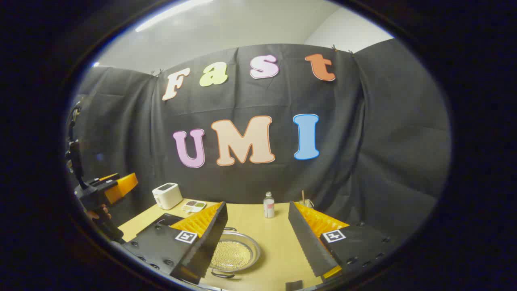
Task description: First push the handle of the pot to place it horizontally, then grasp the pot with both hands and set it on the induction cooktop.
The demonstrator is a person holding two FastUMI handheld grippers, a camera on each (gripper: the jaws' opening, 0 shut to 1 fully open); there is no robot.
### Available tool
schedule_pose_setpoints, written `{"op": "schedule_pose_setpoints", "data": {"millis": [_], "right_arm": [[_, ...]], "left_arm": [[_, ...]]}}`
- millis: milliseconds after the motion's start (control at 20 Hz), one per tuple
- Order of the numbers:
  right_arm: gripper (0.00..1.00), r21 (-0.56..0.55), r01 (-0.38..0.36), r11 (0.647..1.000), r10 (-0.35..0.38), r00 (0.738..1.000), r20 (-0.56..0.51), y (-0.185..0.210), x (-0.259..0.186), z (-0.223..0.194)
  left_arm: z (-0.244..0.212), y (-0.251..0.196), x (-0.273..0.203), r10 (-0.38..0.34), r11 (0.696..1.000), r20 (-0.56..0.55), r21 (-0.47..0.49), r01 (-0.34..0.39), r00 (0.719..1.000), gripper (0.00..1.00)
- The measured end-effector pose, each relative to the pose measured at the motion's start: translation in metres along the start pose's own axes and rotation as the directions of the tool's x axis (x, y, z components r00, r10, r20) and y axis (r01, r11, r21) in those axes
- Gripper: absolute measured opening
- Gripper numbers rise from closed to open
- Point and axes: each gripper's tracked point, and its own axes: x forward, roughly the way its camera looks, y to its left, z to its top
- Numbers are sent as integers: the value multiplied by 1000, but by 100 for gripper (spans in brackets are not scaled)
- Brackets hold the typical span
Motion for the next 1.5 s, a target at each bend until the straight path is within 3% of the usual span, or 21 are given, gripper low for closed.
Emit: {"op": "schedule_pose_setpoints", "data": {"millis": [150,450,500,800,850,1200,1400,1500], "right_arm": [[93,-5,-35,999,35,999,-6,-16,7,3],[93,1,-92,996,92,996,-23,-44,20,5],[93,1,-101,995,101,995,-27,-46,22,5],[93,2,-152,988,152,987,-45,-46,37,4],[93,2,-158,987,158,986,-50,-46,39,2],[93,-6,-163,987,161,982,-97,-33,58,-10],[96,-23,-91,996,89,994,-69,-28,60,-9],[93,-6,-48,999,48,997,-55,-17,59,-15]], "left_arm": [[4,-13,-2,43,999,3,9,-43,999,92],[6,-39,-17,92,995,-2,29,-91,996,96],[6,-43,-18,96,995,-3,27,-96,995,92],[12,-42,-20,148,988,2,43,-148,989,96],[11,-41,-19,154,987,-2,54,-154,988,92],[-4,-40,8,114,993,-31,16,-114,993,96],[-20,-26,31,60,998,-48,2,-60,997,92],[-26,-14,41,24,1000,-45,2,-24,999,96]]}}
